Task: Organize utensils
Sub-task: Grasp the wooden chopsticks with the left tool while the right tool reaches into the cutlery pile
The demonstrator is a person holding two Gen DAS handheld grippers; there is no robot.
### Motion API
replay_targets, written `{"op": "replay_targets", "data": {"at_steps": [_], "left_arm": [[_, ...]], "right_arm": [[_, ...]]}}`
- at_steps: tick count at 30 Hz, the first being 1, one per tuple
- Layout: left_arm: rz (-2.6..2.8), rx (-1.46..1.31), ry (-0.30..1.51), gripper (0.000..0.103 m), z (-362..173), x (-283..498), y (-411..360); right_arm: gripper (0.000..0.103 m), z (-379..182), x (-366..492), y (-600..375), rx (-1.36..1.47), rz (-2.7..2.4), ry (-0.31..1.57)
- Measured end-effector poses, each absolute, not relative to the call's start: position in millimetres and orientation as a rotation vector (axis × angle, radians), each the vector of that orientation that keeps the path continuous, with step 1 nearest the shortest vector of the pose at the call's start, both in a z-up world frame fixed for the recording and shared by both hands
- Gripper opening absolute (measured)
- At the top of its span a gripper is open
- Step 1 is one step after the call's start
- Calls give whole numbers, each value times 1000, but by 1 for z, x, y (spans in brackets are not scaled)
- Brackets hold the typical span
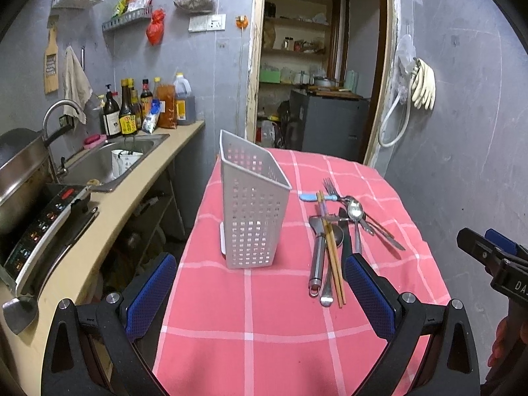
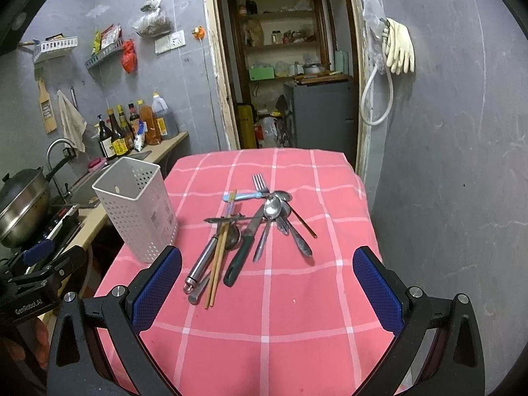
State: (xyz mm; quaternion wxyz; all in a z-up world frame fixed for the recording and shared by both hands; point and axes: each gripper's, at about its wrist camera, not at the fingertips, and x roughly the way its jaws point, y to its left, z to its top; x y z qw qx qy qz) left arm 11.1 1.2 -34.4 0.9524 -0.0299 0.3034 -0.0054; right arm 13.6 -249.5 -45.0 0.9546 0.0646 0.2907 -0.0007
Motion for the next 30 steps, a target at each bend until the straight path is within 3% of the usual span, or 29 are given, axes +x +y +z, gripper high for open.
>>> {"op": "replay_targets", "data": {"at_steps": [18, 26, 29, 30], "left_arm": [[-321, -56, 690, 103, -38, 51, -16], [-400, -93, 754, 89, -38, 89, -56], [-368, -109, 783, 82, -39, 112, -72], [-357, -119, 789, 80, -39, 120, -77]], "right_arm": [[102, -54, 38, -276, 208, -54, 682], [100, -61, 72, -314, 226, -4, 708], [93, -67, 99, -327, 234, 56, 726], [84, -69, 107, -330, 235, 75, 731]]}}
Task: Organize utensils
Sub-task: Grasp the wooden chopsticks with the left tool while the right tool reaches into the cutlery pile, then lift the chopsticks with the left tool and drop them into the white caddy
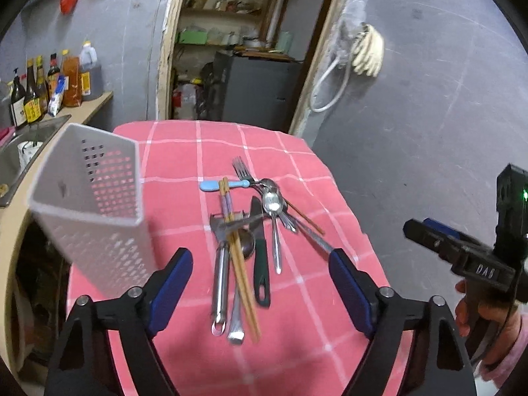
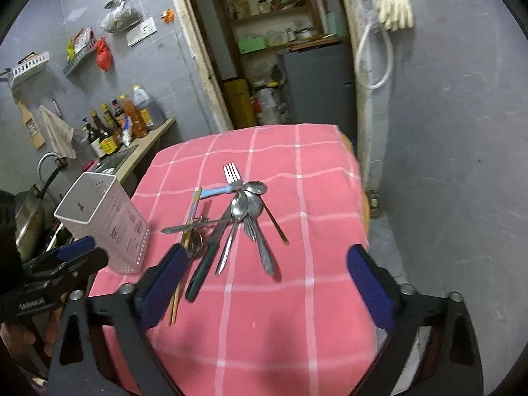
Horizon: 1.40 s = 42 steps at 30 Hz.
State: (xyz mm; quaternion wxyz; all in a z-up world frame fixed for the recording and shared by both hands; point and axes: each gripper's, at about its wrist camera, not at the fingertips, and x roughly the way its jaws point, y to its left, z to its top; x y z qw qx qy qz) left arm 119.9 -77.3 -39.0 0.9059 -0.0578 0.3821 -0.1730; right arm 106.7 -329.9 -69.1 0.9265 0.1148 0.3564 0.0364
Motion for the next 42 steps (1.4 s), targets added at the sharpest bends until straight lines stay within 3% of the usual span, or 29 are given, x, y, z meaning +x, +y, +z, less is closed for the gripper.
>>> {"op": "replay_targets", "data": {"at_steps": [2, 10, 13, 24, 27, 32, 34, 37, 40, 42], "left_arm": [[-329, -130, 796, 78, -39, 137, -88], [-222, -131, 877, 52, -54, 210, -118], [-179, -142, 930, 47, -65, 237, -119], [-125, -214, 1107, 47, -115, 297, -105], [-125, -245, 1143, 39, -126, 305, -100], [-140, -297, 1185, 37, -139, 312, -97], [-150, -320, 1203, 28, -144, 316, -96], [-161, -352, 1220, 16, -148, 320, -94], [-168, -359, 1208, 13, -146, 320, -93], [-177, -357, 1188, 13, -141, 317, -95]], "right_arm": [[73, -75, 130, -336, 225, 116, 742], [37, -111, 224, -347, 261, 305, 807], [33, -126, 251, -343, 275, 367, 825], [26, -176, 312, -302, 278, 557, 920], [25, -183, 318, -291, 264, 597, 939], [25, -194, 326, -283, 252, 633, 987], [25, -197, 328, -282, 257, 640, 1000], [13, -203, 331, -280, 258, 647, 1024], [3, -208, 330, -282, 275, 634, 1035], [3, -207, 326, -285, 291, 618, 1027]]}}
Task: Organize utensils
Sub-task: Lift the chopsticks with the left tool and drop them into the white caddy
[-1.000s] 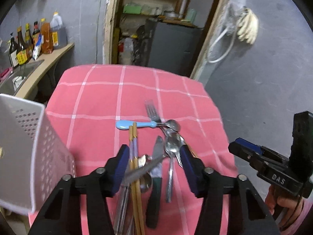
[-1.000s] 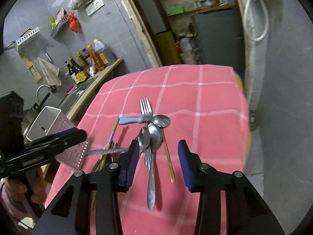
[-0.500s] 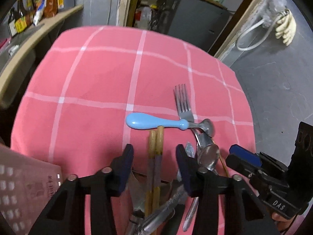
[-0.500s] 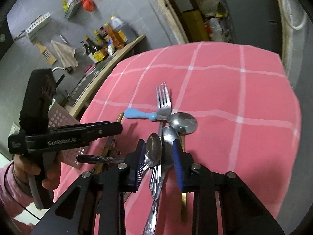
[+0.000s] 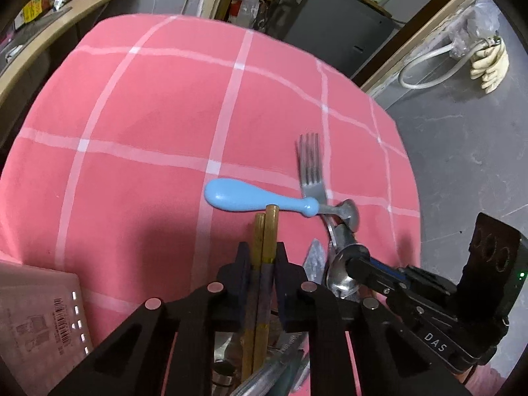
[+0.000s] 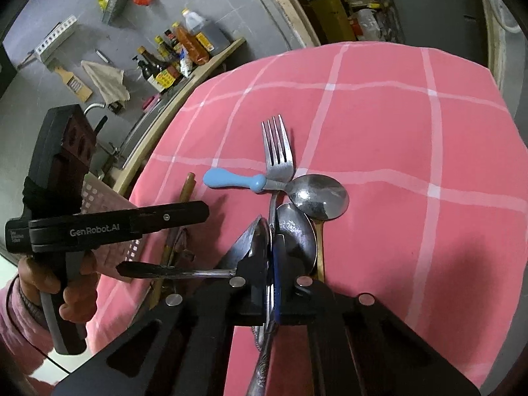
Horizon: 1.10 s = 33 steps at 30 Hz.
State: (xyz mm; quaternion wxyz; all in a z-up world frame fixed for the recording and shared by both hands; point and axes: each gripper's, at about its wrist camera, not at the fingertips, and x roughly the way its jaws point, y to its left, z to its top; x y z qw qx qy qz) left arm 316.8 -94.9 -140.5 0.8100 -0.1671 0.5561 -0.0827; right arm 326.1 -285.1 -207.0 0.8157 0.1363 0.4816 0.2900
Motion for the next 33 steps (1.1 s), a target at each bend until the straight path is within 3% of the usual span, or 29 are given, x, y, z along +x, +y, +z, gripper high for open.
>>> {"op": "replay_targets", "data": {"at_steps": [7, 21, 33], "left_arm": [[-202, -295, 1111, 12, -110, 301, -102], [-221, -192, 764, 12, 6, 251, -81], [-92, -233, 375, 12, 105, 216, 23]], "right_arm": [[2, -180, 301, -296, 318, 519, 953], [2, -50, 227, -299, 212, 254, 634], [2, 51, 209, -211, 156, 285, 316]]}}
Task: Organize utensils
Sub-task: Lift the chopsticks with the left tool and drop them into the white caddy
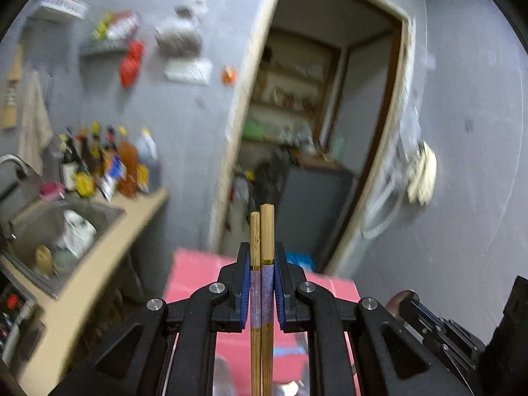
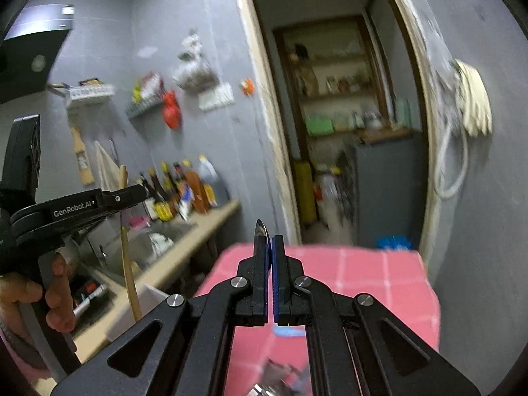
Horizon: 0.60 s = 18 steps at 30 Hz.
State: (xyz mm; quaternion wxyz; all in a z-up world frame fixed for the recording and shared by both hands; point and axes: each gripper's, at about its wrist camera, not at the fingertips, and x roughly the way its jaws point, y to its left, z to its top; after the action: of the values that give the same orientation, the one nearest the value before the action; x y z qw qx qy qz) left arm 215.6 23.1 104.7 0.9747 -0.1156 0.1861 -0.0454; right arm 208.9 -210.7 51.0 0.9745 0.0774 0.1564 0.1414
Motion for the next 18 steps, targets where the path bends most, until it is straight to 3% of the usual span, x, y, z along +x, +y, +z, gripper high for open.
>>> {"op": "replay_targets", "data": {"at_steps": [8, 18], "left_arm": [[-5, -243, 224, 12, 96, 196, 69], [-23, -214, 302, 12, 46, 194, 76]], "right_arm": [[2, 46, 208, -128, 39, 358, 278], [2, -3, 196, -88, -66, 420, 423]]}}
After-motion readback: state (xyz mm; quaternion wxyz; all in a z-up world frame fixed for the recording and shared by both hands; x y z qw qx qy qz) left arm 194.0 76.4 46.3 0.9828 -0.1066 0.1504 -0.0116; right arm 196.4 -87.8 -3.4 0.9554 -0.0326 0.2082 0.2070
